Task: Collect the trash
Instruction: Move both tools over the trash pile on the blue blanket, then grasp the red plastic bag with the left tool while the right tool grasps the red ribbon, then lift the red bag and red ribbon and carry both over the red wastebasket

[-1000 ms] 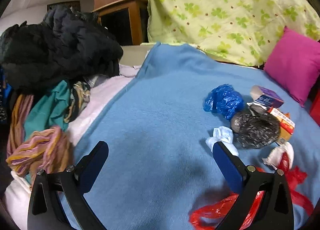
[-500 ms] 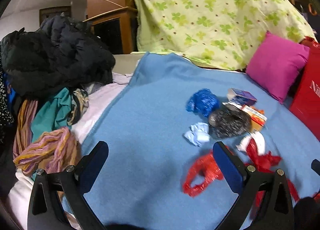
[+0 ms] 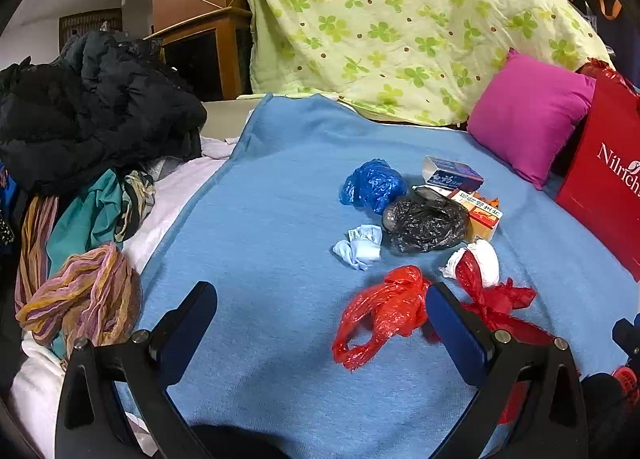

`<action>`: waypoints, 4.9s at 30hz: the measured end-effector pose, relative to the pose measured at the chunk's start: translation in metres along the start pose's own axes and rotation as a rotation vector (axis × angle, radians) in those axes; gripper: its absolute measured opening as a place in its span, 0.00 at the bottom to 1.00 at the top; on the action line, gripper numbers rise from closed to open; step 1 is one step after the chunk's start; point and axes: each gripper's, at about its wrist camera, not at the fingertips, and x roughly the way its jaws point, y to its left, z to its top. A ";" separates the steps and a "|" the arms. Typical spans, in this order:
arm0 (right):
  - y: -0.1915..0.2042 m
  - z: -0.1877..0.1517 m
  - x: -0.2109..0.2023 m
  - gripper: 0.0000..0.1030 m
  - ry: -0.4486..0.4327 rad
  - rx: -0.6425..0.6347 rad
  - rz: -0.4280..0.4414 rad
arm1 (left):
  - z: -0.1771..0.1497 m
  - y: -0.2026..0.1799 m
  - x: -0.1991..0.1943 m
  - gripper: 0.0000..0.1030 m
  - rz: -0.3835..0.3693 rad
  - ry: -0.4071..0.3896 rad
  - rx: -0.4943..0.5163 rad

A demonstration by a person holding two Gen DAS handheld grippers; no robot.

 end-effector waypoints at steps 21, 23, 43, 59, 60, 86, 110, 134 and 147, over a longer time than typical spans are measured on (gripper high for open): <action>-0.006 -0.016 0.010 1.00 0.030 0.003 0.003 | 0.002 -0.016 0.040 1.00 -0.079 0.085 0.019; -0.009 -0.016 0.011 1.00 0.032 0.006 0.003 | 0.001 -0.022 0.051 1.00 -0.094 0.107 0.027; 0.020 -0.004 0.043 1.00 0.082 -0.086 -0.015 | -0.007 -0.014 0.102 0.36 -0.276 0.213 -0.035; 0.137 0.007 0.147 1.00 0.228 -0.246 0.136 | -0.009 0.042 0.110 0.37 -0.184 0.174 -0.210; 0.140 0.005 0.154 1.00 0.244 -0.245 0.150 | -0.010 0.044 0.112 0.37 -0.185 0.179 -0.219; -0.014 0.022 0.113 0.38 0.196 0.033 0.053 | -0.023 0.029 0.132 0.51 -0.109 0.264 -0.176; -0.124 0.015 -0.019 0.38 -0.085 0.356 0.053 | 0.004 -0.056 0.056 0.42 -0.267 0.131 -0.002; -0.283 -0.095 -0.225 0.38 -0.245 0.512 -0.364 | -0.018 -0.282 -0.101 0.42 -0.707 0.023 0.399; -0.324 -0.181 -0.132 0.43 0.081 0.623 -0.377 | -0.066 -0.333 -0.117 0.42 -0.768 0.083 0.551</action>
